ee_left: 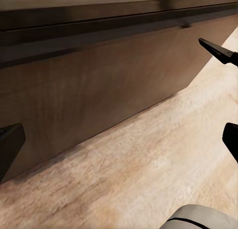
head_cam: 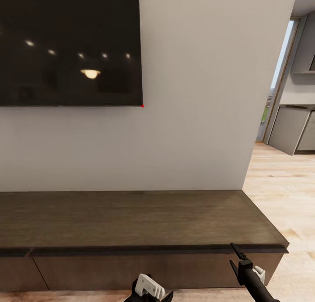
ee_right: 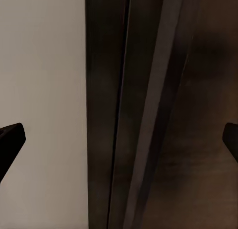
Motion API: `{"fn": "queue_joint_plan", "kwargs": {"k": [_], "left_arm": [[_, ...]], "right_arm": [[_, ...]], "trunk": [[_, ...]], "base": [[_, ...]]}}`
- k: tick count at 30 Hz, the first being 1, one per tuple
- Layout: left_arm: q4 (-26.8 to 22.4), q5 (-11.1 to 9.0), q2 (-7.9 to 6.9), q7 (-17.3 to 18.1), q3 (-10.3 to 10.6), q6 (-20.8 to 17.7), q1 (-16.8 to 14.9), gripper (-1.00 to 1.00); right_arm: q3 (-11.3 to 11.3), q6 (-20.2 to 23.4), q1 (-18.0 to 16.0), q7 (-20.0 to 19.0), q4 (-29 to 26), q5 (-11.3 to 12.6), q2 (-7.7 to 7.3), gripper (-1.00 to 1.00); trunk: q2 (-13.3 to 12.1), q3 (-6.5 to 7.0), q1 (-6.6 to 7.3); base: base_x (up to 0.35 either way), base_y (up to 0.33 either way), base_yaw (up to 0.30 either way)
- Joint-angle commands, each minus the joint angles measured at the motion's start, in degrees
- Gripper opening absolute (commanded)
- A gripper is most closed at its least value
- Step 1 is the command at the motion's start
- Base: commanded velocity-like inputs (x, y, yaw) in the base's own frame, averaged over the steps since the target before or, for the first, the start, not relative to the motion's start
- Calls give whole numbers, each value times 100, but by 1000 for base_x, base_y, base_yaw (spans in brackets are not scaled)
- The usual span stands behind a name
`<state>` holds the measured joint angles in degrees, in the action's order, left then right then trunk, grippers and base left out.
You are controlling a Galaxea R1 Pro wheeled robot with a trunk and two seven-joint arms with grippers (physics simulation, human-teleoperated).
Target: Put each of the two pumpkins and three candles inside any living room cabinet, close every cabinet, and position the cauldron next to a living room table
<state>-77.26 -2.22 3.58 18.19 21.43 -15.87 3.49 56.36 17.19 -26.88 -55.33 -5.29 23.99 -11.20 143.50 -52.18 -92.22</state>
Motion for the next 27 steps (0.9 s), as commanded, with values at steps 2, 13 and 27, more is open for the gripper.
{"fn": "queue_joint_plan", "kwargs": {"k": [2,13,27], "left_arm": [[-9,-24,3,18,-8,-41,2,100],[-8,-32,-6,26,-8,-38,-2,100],[-7,-32,-5,27,-8,-30,-1,100]], "right_arm": [[-20,50,-1,-25,6,52,-3,100],[-20,36,7,-45,52,35,-69,100],[-27,31,7,-158,28,34,-90,100]], "trunk": [[2,-5,1],[2,-5,1],[2,-5,1]], "base": [[0,0,0],[0,0,0],[0,0,0]]}}
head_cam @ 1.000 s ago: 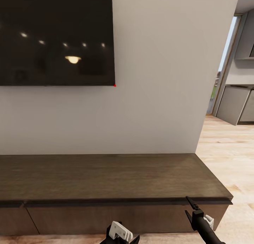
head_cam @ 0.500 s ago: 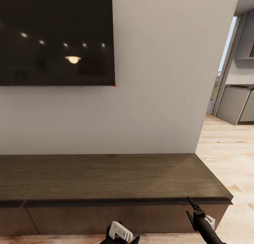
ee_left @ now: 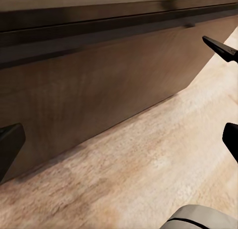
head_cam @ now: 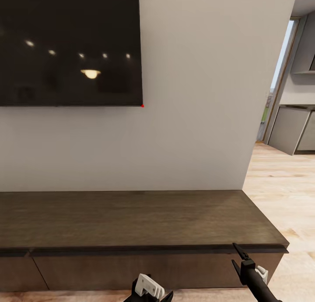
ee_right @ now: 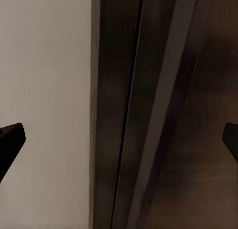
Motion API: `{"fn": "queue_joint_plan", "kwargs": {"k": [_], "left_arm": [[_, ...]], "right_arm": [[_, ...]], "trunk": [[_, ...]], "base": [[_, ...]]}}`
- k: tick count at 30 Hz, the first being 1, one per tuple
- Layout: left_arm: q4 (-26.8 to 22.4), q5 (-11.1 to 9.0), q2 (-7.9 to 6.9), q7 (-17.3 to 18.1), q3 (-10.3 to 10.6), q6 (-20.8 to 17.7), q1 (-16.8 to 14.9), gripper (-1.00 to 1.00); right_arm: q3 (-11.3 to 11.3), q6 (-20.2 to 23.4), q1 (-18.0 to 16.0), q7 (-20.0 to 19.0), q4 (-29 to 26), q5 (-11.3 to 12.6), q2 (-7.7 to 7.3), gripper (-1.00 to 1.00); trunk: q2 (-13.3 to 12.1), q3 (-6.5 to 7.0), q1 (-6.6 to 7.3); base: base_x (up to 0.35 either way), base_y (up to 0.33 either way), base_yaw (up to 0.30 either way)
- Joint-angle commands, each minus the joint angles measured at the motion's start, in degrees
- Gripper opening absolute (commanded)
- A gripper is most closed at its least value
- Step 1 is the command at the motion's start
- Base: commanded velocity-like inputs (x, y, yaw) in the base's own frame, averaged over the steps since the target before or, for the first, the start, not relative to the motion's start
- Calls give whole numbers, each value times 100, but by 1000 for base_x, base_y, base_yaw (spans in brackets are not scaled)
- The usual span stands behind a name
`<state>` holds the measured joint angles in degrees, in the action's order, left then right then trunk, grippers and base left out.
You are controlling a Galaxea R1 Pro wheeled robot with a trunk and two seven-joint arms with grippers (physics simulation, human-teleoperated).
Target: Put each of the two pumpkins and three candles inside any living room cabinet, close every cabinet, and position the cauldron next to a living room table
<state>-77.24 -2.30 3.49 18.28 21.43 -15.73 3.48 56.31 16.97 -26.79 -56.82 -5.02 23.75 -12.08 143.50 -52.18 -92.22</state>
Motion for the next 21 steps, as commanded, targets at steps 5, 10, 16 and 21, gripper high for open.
{"fn": "queue_joint_plan", "kwargs": {"k": [5,10,16,21], "left_arm": [[-3,-24,4,18,-8,-44,3,100],[-2,-24,9,17,-8,-44,1,100],[1,-18,11,12,-8,-50,-1,100],[3,-16,11,10,-8,-52,-4,100]], "right_arm": [[-30,52,-1,-4,7,55,-9,100],[-32,52,-1,27,5,59,-13,100],[-32,45,-1,64,2,69,-38,100],[-32,43,-1,73,28,76,-91,100]], "trunk": [[2,-5,1],[2,-5,1],[2,-5,1],[2,-5,1]], "base": [[0,0,0],[0,0,0],[0,0,0],[0,0,0]]}}
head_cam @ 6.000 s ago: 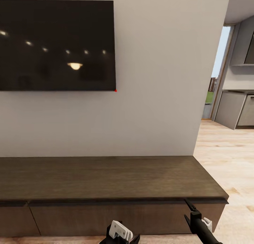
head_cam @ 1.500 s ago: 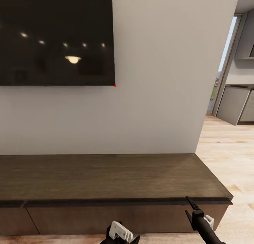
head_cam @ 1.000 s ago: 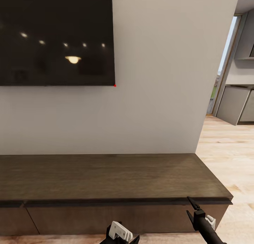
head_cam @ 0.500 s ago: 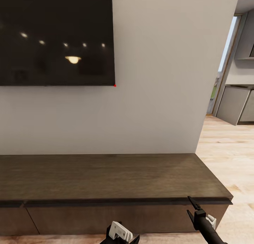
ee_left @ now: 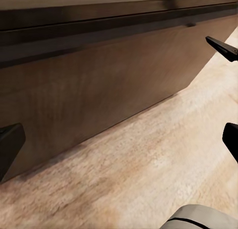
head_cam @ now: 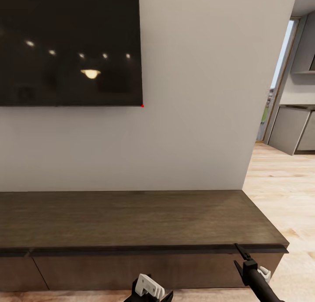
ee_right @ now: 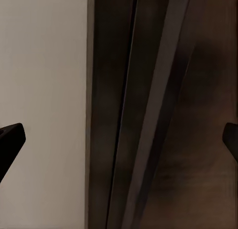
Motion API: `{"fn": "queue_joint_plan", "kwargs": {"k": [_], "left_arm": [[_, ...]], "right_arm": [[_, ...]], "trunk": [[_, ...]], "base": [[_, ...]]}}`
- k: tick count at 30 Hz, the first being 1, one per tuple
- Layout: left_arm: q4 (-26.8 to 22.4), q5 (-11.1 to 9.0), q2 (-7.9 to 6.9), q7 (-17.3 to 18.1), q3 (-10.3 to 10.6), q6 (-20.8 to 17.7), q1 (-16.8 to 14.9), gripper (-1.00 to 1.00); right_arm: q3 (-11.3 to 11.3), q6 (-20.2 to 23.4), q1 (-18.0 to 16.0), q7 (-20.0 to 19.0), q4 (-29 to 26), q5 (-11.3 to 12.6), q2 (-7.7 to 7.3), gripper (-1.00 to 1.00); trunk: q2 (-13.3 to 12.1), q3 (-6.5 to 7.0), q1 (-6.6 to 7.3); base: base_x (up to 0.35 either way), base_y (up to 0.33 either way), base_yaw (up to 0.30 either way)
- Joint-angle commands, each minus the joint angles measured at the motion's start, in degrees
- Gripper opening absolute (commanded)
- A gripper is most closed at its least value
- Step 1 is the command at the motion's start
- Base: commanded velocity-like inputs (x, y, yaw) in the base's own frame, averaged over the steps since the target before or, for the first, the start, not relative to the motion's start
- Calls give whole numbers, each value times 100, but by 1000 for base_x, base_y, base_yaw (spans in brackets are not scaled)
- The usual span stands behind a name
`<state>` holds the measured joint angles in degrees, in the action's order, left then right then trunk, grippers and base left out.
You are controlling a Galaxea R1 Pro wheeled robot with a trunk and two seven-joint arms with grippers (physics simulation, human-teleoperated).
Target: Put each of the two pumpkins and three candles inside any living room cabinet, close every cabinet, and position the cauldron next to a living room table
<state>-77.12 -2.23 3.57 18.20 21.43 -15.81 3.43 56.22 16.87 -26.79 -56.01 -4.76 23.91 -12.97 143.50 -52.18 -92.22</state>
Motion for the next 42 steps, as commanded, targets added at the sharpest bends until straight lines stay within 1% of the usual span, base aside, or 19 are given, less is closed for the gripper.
{"fn": "queue_joint_plan", "kwargs": {"k": [1,26,34,42], "left_arm": [[-9,-24,3,18,-8,-44,1,100],[29,-23,6,17,-8,-51,0,100],[63,-23,9,17,-8,-45,-7,100],[66,-23,8,17,-8,-45,-8,100]], "right_arm": [[-23,53,-1,-9,2,59,-2,100],[-23,43,0,2,19,61,-13,100],[-23,-122,-1,1,42,61,-12,100],[-23,-147,0,1,50,61,-12,100]], "trunk": [[2,-5,1],[2,-5,1],[2,-5,1],[2,-5,1]], "base": [[0,0,0],[30,-34,0],[9,-1,0],[1,0,0]]}}
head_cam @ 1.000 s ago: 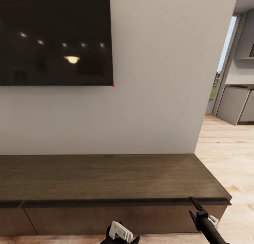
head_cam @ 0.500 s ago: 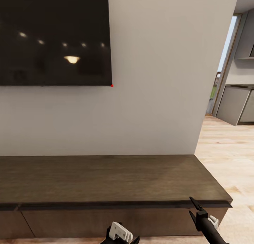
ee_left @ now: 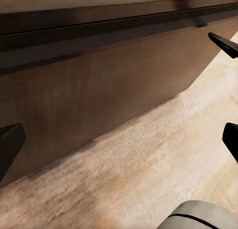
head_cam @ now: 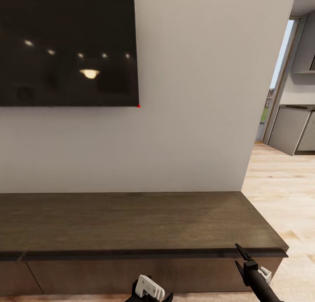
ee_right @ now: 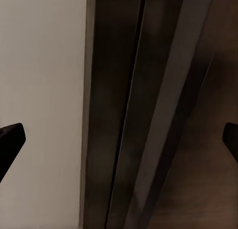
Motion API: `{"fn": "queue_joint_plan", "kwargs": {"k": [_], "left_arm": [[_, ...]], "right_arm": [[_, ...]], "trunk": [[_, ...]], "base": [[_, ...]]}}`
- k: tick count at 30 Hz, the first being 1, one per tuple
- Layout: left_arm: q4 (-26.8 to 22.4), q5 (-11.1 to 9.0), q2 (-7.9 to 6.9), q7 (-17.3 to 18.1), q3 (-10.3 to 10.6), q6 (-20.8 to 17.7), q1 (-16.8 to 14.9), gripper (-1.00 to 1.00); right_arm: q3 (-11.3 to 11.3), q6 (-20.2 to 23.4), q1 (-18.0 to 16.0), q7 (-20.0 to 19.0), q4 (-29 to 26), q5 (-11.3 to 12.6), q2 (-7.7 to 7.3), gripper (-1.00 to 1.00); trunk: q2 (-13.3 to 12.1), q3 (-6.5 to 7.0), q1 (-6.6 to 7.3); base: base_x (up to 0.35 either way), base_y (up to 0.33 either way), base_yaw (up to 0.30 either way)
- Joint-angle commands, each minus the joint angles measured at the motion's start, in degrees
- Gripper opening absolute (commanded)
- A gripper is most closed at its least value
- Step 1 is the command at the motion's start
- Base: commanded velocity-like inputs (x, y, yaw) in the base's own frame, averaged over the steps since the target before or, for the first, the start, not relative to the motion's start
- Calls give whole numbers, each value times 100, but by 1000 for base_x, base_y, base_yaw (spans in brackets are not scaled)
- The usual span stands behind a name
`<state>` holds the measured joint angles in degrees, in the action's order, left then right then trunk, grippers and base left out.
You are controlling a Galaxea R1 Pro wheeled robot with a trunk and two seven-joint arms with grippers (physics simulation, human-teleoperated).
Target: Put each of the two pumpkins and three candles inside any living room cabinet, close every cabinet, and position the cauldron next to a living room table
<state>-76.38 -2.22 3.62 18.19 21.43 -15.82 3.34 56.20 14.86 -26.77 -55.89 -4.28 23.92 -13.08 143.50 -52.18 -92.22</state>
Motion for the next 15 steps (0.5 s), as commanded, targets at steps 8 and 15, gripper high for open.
{"fn": "queue_joint_plan", "kwargs": {"k": [8,15], "left_arm": [[-3,-16,6,12,-8,-44,1,100],[0,-15,7,9,-8,-44,0,100]], "right_arm": [[-22,53,-3,-9,6,60,3,100],[-22,52,-3,-9,6,62,3,100]], "trunk": [[2,-5,1],[2,-5,1]], "base": [[0,0,0],[0,0,0]]}}
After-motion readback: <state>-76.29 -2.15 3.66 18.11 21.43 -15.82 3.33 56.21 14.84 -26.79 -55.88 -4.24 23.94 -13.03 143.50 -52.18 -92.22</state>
